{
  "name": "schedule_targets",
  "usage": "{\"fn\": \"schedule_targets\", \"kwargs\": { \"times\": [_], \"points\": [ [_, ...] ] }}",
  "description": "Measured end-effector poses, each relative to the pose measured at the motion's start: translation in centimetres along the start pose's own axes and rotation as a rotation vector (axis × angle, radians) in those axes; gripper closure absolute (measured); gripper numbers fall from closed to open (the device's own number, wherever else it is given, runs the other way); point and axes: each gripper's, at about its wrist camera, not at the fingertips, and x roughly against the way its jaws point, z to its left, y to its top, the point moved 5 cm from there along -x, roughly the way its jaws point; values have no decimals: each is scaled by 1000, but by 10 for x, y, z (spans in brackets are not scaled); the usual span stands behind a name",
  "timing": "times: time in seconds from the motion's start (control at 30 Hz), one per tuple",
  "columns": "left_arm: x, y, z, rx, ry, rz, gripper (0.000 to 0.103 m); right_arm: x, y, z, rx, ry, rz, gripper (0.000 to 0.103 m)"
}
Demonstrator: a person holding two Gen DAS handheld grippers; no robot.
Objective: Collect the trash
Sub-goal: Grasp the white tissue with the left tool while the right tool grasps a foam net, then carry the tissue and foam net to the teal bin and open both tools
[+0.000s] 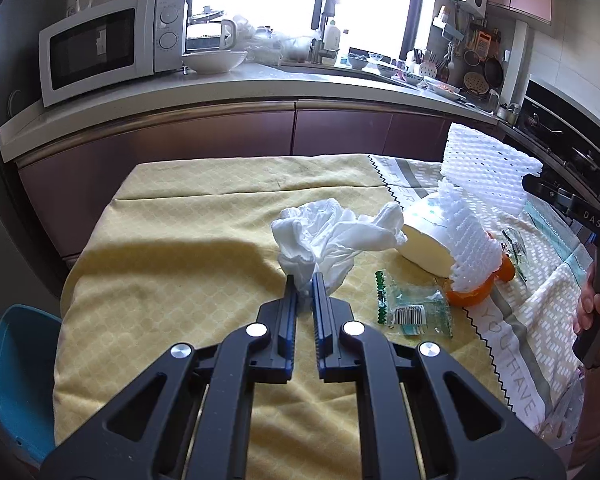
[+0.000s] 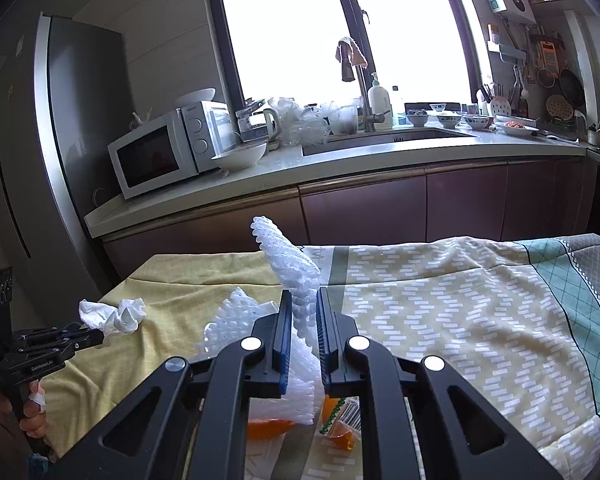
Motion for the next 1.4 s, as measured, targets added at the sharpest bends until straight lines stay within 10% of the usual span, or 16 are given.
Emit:
{"fn": "schedule_targets", "kwargs": {
  "times": [1.4],
  "points": [
    [152,-79,144,190,219,-120,95,-6,-40,214,161,504,148,92]
  ]
}}
